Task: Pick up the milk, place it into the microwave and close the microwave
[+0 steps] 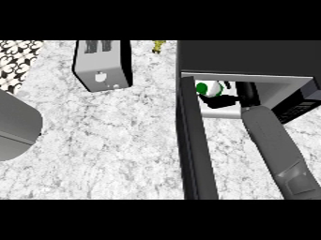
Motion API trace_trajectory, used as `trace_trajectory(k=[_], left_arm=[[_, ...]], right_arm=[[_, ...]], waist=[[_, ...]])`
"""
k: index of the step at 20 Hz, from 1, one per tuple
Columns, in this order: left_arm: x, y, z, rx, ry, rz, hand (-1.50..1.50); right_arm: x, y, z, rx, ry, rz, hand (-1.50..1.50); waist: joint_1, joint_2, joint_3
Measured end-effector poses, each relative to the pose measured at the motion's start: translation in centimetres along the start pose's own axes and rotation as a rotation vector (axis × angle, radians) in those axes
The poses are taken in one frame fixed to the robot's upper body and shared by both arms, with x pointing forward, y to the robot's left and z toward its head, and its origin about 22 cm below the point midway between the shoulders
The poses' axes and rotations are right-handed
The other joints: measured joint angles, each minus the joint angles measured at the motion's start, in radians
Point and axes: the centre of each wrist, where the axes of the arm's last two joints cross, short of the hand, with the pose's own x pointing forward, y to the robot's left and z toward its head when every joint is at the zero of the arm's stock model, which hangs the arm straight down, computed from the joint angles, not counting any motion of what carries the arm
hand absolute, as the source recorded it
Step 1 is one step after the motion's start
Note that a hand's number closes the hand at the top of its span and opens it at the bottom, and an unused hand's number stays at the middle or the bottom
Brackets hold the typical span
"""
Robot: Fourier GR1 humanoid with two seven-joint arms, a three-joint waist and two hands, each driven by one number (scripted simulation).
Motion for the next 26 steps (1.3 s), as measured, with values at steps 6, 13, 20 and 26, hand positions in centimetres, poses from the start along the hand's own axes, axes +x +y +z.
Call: trace_trajectory(k=[6, 13, 20, 26], left_arm=[[-0.2, 0.5, -0.5, -0.017, -0.020, 0.024, -1.50], [-0.3, 0.1, -1.3, -0.036, -0.034, 0.042, -1.50], [-0.5, 0.1, -2.3, -0.060, -0.036, 0.049, -1.50], [-0.7, 0.0, -2.8, -0.069, -0.041, 0.038, -1.50]], right_arm=[[-0.2, -0.3, -1.9, -0.053, 0.029, 0.074, 1.50], [-0.6, -1.6, -2.8, -0.165, 0.004, 0.245, 1.50], [-1.0, -3.3, -3.1, -0.198, -0.016, 0.399, 1.50], [-2.4, -5.4, -2.1, -0.307, 0.138, 0.571, -1.50]], waist=[[0.016, 0.011, 0.002], [0.041, 0.031, 0.007], [0.064, 0.043, 0.006], [0.080, 0.051, 0.001]])
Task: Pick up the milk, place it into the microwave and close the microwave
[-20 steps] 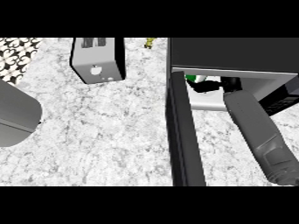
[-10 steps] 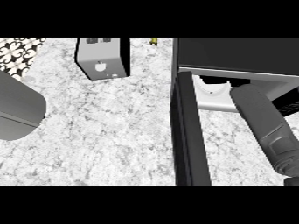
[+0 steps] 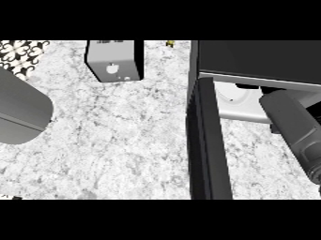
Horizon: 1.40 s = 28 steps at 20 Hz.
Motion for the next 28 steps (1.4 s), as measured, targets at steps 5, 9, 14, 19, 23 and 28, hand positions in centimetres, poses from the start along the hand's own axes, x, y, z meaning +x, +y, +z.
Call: trace_trajectory(k=[5, 9, 14, 19, 23, 28], left_arm=[[-0.5, 0.4, -0.4, -0.003, 0.009, -0.027, -1.50], [-0.6, 0.3, -0.9, -0.023, 0.015, -0.027, -1.50], [-1.1, 0.1, -1.2, -0.073, 0.034, -0.027, -1.50], [-1.4, -0.6, -1.6, -0.139, 0.037, 0.001, -1.50], [-1.8, -1.2, -1.8, -0.192, 0.044, 0.025, -1.50], [-2.2, -2.1, -2.1, -0.238, 0.042, 0.048, -1.50]], right_arm=[[-0.1, -0.5, -0.6, -0.004, -0.034, 0.036, -1.50], [0.7, -0.3, -0.9, 0.021, -0.094, 0.001, -1.50], [1.6, 0.3, -0.8, 0.070, -0.140, -0.075, -1.50], [2.3, 0.7, -0.8, 0.124, -0.141, -0.191, -1.50], [2.3, 1.3, -0.2, 0.163, -0.136, -0.309, -1.50], [1.5, 1.7, 0.8, 0.202, -0.124, -0.476, -1.50]], waist=[[0.005, 0.002, 0.002], [0.005, 0.002, 0.005], [0.004, -0.001, 0.006], [-0.001, -0.003, 0.007], [-0.017, -0.011, 0.005], [-0.040, -0.024, 0.002]])
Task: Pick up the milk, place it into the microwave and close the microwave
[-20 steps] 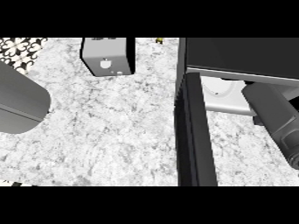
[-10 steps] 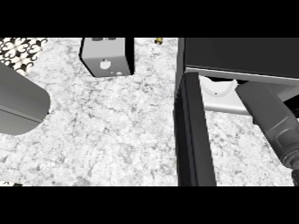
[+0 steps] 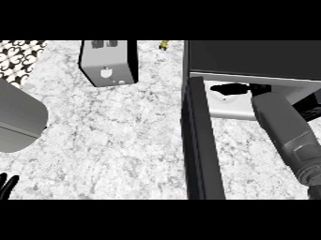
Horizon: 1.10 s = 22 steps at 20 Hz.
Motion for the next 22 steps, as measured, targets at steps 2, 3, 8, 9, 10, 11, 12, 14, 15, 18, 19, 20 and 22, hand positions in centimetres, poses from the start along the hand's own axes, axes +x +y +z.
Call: trace_trajectory(k=[2, 3, 8, 9, 10, 11, 12, 14, 15, 18, 19, 20, 22], left_arm=[[-0.2, -0.3, -0.5, -0.014, -0.004, 0.007, -1.50], [-0.2, -0.5, -0.7, -0.023, -0.006, 0.013, -1.50], [-0.1, -2.2, -1.5, -0.065, 0.000, 0.040, 1.50], [-0.1, -2.5, -1.7, -0.072, 0.000, 0.044, 1.50], [-0.1, -2.9, -2.0, -0.080, -0.003, 0.053, 1.50], [-0.1, -3.2, -2.2, -0.087, 0.000, 0.057, 1.50], [0.0, -3.6, -2.5, -0.092, 0.007, 0.059, 1.50], [-0.4, -4.3, -3.2, -0.110, 0.021, 0.068, 1.50], [-0.5, -4.7, -3.4, -0.118, 0.024, 0.074, 1.50], [-1.0, -5.6, -4.3, -0.134, 0.045, 0.087, 1.50], [-1.1, -6.0, -4.7, -0.140, 0.051, 0.088, 1.50], [-0.9, -6.5, -4.9, -0.148, 0.054, 0.090, 1.50], [-1.3, -7.3, -5.0, -0.160, 0.065, 0.100, 1.50]], right_arm=[[-0.5, 0.2, 0.7, 0.013, 0.007, -0.068, -1.50], [-0.7, 0.0, 0.9, 0.010, 0.012, -0.097, -1.50], [-2.2, 0.2, 3.1, 0.045, 0.057, -0.235, -1.50], [-2.4, 0.2, 3.4, 0.051, 0.061, -0.269, -1.50], [-2.6, 0.6, 3.9, 0.058, 0.066, -0.304, -1.50], [-2.7, 0.7, 4.1, 0.068, 0.068, -0.338, -1.50], [-2.8, 0.9, 4.4, 0.077, 0.061, -0.372, -1.50], [-3.4, 1.3, 5.8, 0.096, 0.065, -0.425, -1.50], [-3.7, 1.6, 6.4, 0.104, 0.070, -0.450, -1.50], [-4.6, 2.2, 8.8, 0.122, 0.088, -0.501, -1.50], [-4.8, 2.2, 9.2, 0.126, 0.084, -0.517, -1.50], [-5.1, 2.3, 9.9, 0.127, 0.087, -0.524, -1.50], [-5.5, 2.2, 10.8, 0.129, 0.081, -0.542, -1.50]], waist=[[-0.010, -0.003, -0.001], [-0.012, -0.005, -0.001], [-0.035, -0.017, -0.002], [-0.038, -0.019, -0.003], [-0.041, -0.020, -0.003], [-0.044, -0.023, -0.004], [-0.047, -0.027, -0.005], [-0.052, -0.031, -0.007], [-0.057, -0.034, -0.008], [-0.072, -0.040, -0.008], [-0.073, -0.042, -0.008], [-0.075, -0.043, -0.008], [-0.075, -0.047, -0.008]])
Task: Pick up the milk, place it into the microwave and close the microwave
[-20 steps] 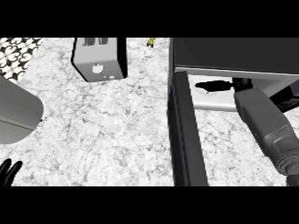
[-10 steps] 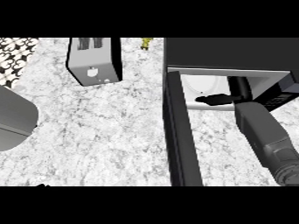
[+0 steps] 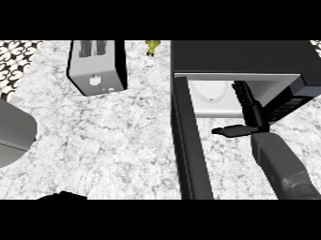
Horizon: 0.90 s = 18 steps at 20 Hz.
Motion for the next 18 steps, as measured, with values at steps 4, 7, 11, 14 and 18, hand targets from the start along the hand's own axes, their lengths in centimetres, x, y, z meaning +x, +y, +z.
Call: trace_trajectory(k=[4, 7, 11, 14, 18], left_arm=[[-0.5, -0.7, -1.4, -0.042, 0.026, -0.007, 1.50], [-0.6, -1.8, -2.6, -0.077, 0.028, -0.030, 1.50], [-1.5, -3.3, -4.5, -0.110, 0.028, -0.050, 1.50], [-2.2, -5.0, -6.3, -0.163, 0.027, -0.077, 1.50], [-4.1, -7.0, -8.3, -0.231, 0.042, -0.115, 1.50]], right_arm=[[-0.8, -1.1, 2.7, 0.004, 0.020, 0.006, -1.50], [-1.2, -2.0, 4.8, 0.000, 0.034, 0.010, -1.50], [-1.7, -3.8, 8.9, -0.047, 0.063, 0.026, -1.50], [-1.3, -5.2, 11.0, -0.062, 0.066, 0.040, -1.50], [-0.3, -7.0, 14.1, -0.077, 0.070, 0.054, -1.50]], waist=[[-0.019, -0.003, 0.000], [-0.028, -0.007, 0.000], [-0.041, -0.004, 0.000], [-0.044, -0.002, 0.000], [-0.050, 0.001, 0.000]])
